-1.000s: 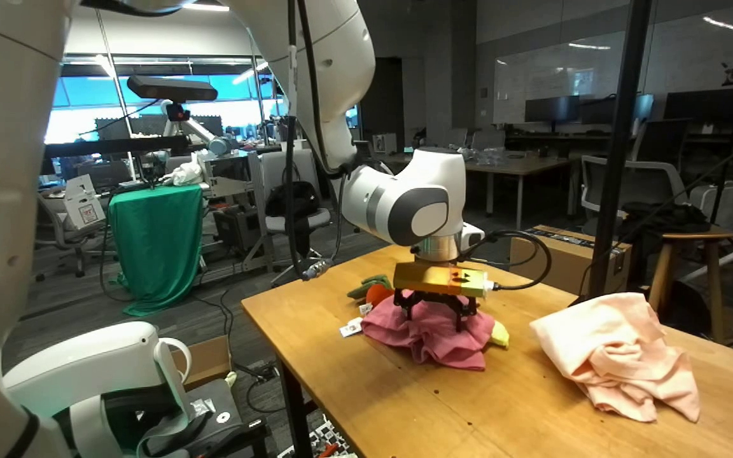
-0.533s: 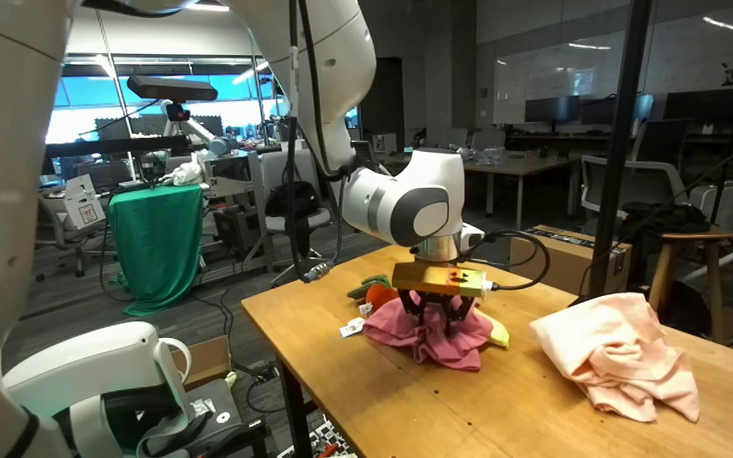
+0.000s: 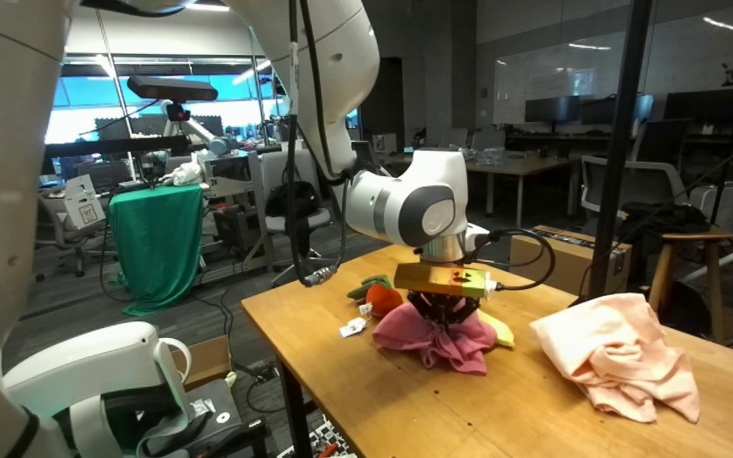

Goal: Separate the objects on the heap

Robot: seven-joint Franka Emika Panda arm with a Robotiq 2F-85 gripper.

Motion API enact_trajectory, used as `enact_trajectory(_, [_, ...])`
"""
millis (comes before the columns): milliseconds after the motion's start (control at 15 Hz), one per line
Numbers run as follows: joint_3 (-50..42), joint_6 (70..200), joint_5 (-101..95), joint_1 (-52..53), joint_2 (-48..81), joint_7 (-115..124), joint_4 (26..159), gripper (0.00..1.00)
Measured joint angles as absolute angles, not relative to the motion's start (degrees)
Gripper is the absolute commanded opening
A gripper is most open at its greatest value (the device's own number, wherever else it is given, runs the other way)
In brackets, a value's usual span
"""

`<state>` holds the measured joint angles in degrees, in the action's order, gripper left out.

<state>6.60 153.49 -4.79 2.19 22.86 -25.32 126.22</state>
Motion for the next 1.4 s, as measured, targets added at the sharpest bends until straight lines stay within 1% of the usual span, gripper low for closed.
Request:
enact_trajectory(200, [4.38, 153.49, -7.18, 2.21, 21.83, -21.11, 126.74, 0.10])
enact_trajectory(267, [3.50, 153.40, -8.08, 2.21, 21.39, -19.57, 127.05, 0.11])
enact_trajectory(333, [2.64, 153.26, -8.92, 2.21, 20.88, -18.20, 127.49, 0.09])
enact_trajectory(400, [1.89, 153.20, -9.63, 2.21, 20.39, -17.06, 128.02, 0.10])
enact_trajectory(467, [1.28, 153.02, -10.20, 2.21, 19.87, -16.04, 128.60, 0.09])
enact_trajectory(533, [0.86, 152.52, -10.46, 2.20, 19.32, -15.41, 129.16, 0.11])
enact_trajectory(600, [0.57, 151.80, -10.53, 2.18, 18.73, -14.96, 129.74, 0.11])
enact_trajectory(1133, [1.07, 141.83, -8.73, 1.73, 14.67, -14.75, 133.16, 0.11])
enact_trajectory(1267, [1.47, 139.85, -7.36, 1.71, 14.40, -14.79, 133.44, 0.10])
enact_trajectory(1333, [1.65, 139.06, -7.02, 1.71, 14.40, -14.79, 133.47, 0.25])
enact_trajectory(1400, [1.78, 138.46, -6.96, 1.71, 14.40, -14.75, 133.48, 0.36])
